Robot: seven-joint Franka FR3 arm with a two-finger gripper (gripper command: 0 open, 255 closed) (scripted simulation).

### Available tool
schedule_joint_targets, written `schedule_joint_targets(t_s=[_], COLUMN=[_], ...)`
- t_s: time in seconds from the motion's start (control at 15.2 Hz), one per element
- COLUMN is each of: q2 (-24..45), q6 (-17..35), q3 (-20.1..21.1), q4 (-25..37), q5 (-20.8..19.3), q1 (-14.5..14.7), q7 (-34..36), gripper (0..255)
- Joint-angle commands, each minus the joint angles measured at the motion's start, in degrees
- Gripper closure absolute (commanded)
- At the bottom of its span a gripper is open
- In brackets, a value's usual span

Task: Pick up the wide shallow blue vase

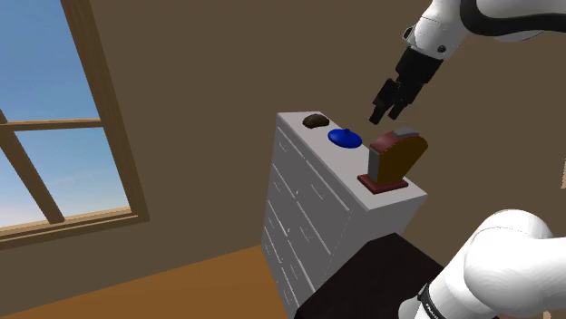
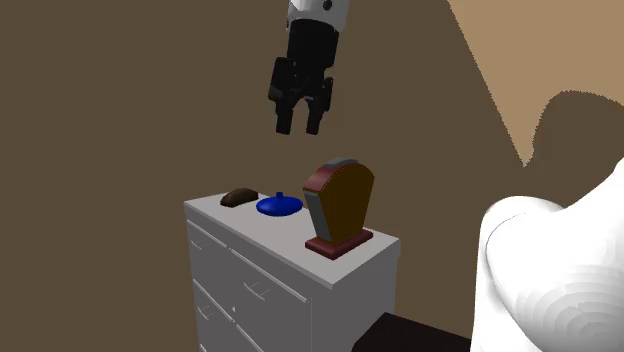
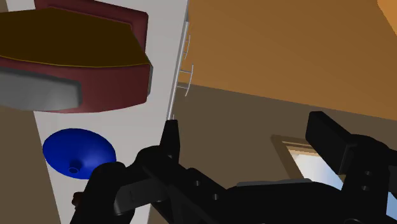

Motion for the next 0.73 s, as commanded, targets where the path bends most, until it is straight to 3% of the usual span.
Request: schedule_joint_targets(t_s=[0.0,0.66], q2=[0.00,16.14], q6=[0.00,8.66], q3=[0.00,-9.74], q4=[0.00,4.84], q5=[0.00,-5.10], q1=[0.00,-0.84], q7=[0.00,-13.45], gripper=[0,0])
